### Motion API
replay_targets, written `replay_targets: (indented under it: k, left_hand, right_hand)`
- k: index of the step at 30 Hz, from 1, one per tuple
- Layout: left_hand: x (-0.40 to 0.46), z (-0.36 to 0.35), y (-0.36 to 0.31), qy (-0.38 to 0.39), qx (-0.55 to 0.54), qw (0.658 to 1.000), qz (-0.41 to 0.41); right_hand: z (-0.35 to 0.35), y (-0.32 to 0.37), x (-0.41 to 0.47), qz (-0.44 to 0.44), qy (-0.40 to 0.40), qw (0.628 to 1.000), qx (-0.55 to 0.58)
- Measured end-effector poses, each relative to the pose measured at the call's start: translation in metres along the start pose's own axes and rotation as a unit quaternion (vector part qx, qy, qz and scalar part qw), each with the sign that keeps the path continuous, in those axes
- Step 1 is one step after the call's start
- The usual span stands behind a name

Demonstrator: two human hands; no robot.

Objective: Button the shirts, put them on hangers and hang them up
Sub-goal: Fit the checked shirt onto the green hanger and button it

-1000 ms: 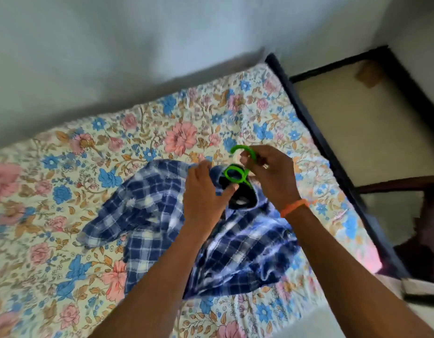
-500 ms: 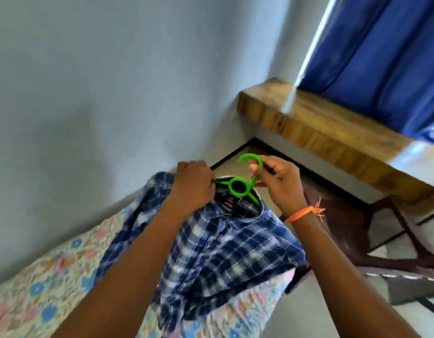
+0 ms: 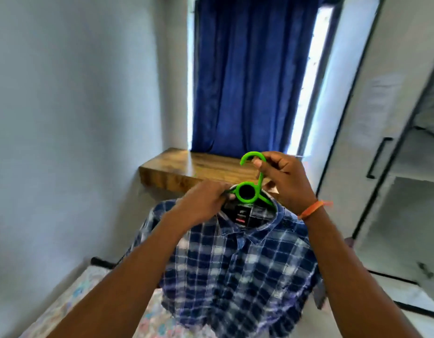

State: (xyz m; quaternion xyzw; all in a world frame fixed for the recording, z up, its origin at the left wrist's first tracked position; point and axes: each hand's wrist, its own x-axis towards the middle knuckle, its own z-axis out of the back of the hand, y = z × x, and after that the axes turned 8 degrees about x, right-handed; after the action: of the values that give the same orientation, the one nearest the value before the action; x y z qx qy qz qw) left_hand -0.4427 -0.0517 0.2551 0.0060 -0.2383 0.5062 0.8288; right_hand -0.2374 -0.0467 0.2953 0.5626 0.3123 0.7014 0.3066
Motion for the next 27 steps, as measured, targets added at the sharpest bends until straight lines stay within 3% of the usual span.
replay_targets:
  k: [8, 15, 19, 23, 27]
  left_hand:
    - [0.151, -0.082, -0.182, -0.12, -0.067, 0.984, -0.116]
    - [0.251, -0.156, -0.338, -0.188, -0.05, 0.972, -0.128]
    - [0.309, -0.195, -0.398, -0.19, -0.104, 0.969, -0.115]
    - [0.39, -0.223, -0.445, -0.186, -0.152, 0.965, -0.109]
    - [0.479, -0.258, -0.484, -0.206, -0.194, 0.954, -0.104]
  right_hand:
    - [0.239, -0.005, 0.01, 0.026, -0.141, 0.986, -0.083]
    - [0.425, -0.014, -0.002, 0.047, -0.232, 0.958, -0.162]
    - [0.521, -0.041, -0.014, 0.009, -0.304, 0.882, -0.361]
    - [0.614, -0.064, -0.026, -0.036, -0.258, 0.838, -0.48]
    - [0.701, -0.079, -0.014, -0.052, -0.223, 0.754, -0.616]
